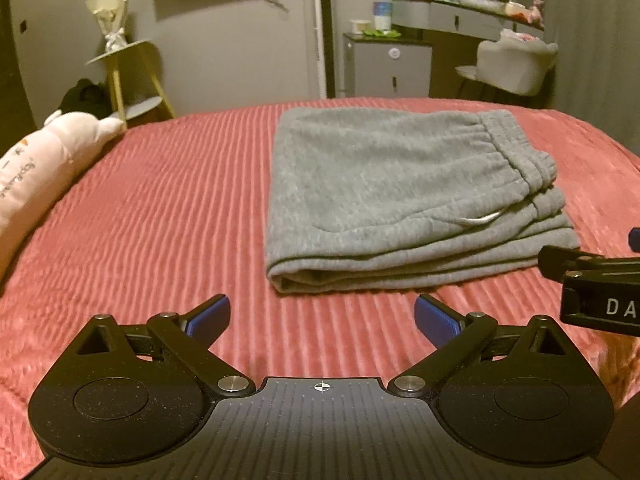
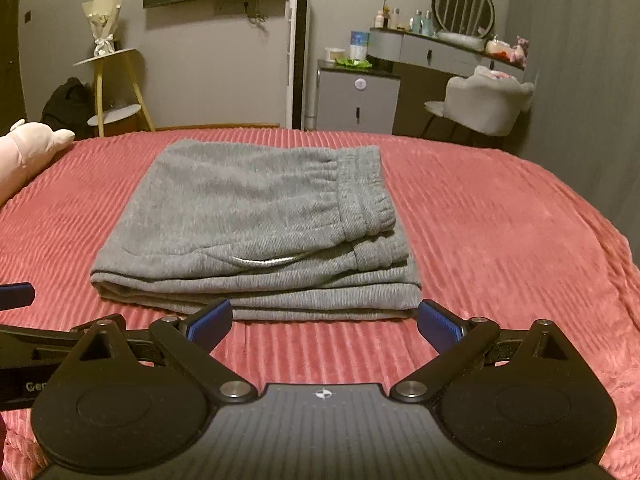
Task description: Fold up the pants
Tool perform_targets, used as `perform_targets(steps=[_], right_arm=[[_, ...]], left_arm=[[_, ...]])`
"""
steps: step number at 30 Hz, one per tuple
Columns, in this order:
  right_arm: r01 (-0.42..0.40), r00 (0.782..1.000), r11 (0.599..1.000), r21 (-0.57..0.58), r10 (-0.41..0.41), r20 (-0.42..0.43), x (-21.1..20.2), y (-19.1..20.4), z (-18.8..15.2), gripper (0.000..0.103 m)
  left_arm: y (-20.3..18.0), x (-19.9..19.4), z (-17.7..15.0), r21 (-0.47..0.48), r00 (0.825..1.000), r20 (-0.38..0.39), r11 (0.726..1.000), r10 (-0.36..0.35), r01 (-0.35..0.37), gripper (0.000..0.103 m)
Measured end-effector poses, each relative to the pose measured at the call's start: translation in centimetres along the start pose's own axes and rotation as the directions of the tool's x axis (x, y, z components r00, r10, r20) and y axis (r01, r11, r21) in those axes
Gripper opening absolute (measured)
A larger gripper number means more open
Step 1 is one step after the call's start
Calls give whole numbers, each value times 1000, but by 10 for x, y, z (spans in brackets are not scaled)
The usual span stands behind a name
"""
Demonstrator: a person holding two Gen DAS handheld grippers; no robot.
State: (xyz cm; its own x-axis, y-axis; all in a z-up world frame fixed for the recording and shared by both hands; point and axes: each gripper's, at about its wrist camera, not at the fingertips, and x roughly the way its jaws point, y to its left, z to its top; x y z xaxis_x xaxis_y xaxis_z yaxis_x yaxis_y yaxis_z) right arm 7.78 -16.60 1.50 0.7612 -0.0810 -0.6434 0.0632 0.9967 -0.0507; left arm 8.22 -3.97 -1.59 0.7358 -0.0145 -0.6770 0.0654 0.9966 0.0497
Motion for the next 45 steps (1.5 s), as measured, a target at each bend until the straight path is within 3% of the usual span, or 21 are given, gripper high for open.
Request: perform_targets(steps=[45], right_arm=[[-2,999,997,77,5,-44,10,-16,-1,99]], left_arm=[[20,2,2,-109,999,18,993,-41,43,101]])
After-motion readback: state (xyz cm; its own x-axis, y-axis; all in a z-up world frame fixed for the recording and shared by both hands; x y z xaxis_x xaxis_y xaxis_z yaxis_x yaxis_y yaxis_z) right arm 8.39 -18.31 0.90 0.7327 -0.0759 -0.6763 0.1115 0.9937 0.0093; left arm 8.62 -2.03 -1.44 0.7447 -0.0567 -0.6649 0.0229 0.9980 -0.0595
